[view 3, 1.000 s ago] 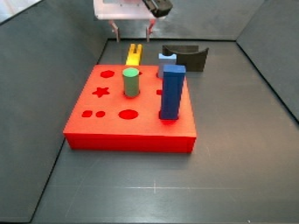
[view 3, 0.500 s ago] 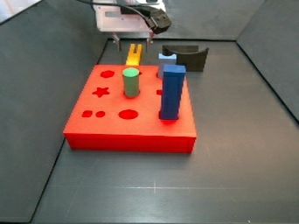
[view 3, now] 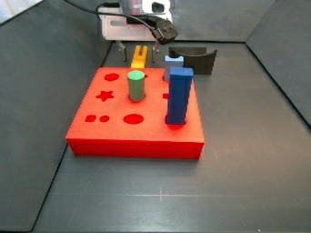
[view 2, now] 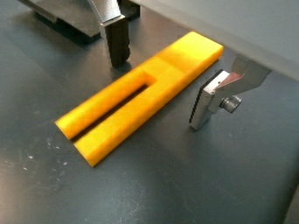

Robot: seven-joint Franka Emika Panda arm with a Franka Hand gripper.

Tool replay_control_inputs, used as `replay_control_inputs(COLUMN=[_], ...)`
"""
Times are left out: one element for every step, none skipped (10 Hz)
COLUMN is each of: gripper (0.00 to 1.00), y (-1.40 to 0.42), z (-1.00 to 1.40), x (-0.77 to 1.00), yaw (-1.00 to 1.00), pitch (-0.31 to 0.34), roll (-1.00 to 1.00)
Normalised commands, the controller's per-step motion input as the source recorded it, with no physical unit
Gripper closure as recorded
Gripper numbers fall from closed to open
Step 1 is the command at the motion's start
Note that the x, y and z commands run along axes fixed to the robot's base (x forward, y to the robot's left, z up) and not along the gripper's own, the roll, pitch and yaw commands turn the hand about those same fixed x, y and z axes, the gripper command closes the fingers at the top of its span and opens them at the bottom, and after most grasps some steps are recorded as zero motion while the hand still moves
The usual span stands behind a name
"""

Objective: Pick up the square-circle object. Move up. Rotate the square-circle object. Place the square-circle object on the fixture. Regrasp the square-circle object. Move to above the board. Insert the square-circle object.
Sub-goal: Rotate the square-circle object, then move up.

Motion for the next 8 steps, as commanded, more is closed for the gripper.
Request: replay_control_inputs(gripper=[1.0, 1.0, 1.0, 1.0, 1.0, 1.0, 1.0, 1.0], y=[0.0, 0.0, 0.0, 0.0, 0.01, 0.0, 0.0, 0.0], z=[0.0, 0.83, 0.8, 0.73, 0.58, 0.44, 0.26, 0.17], x=[0.0, 0.0, -0.02, -0.03, -0.02, -0.01, -0.01, -0.01], yaw=[0.0, 0.0, 0.0, 0.0, -0.01, -0.01, -0.01, -0.02], pitch=[0.0, 0.0, 0.017, 0.03, 0.058, 0.074, 0.087, 0.088], roll=[0.0, 0.0, 0.0, 0.01, 0.02, 0.04, 0.07, 0.08])
